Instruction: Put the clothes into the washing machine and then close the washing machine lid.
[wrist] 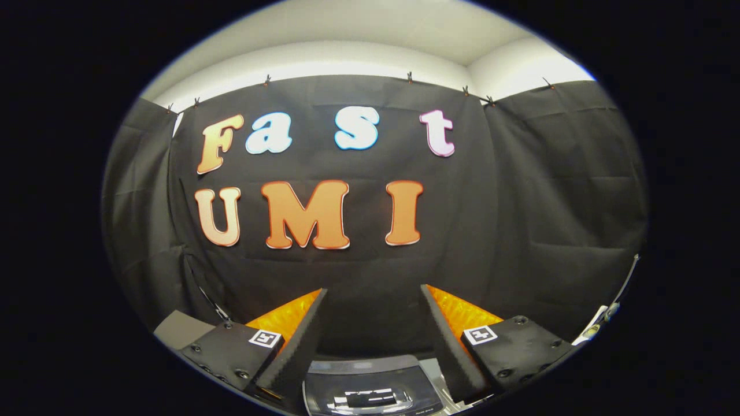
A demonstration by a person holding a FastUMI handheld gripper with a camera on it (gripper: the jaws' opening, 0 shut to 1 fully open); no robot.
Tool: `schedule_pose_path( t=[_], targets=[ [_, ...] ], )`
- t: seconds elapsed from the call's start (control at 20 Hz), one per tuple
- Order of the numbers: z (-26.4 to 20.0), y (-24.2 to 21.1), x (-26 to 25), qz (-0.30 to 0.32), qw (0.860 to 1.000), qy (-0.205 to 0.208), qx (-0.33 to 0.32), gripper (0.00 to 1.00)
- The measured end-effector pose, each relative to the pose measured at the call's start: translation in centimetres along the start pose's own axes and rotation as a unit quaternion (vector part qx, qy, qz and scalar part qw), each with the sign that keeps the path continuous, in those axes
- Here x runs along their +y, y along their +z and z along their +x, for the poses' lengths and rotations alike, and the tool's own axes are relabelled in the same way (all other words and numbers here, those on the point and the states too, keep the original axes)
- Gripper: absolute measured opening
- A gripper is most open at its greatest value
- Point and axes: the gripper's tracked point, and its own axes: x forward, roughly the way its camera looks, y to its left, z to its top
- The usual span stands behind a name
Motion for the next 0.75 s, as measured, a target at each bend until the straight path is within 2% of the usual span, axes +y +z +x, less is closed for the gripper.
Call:
schedule_pose_path(
  t=[0.25, 0.75],
  targets=[
    [-0.8, 4.7, 1.2, -0.012, 0.999, 0.016, -0.032, 0.99],
    [-0.8, 4.2, 2.4, -0.014, 0.999, 0.030, -0.023, 0.99]
  ],
)
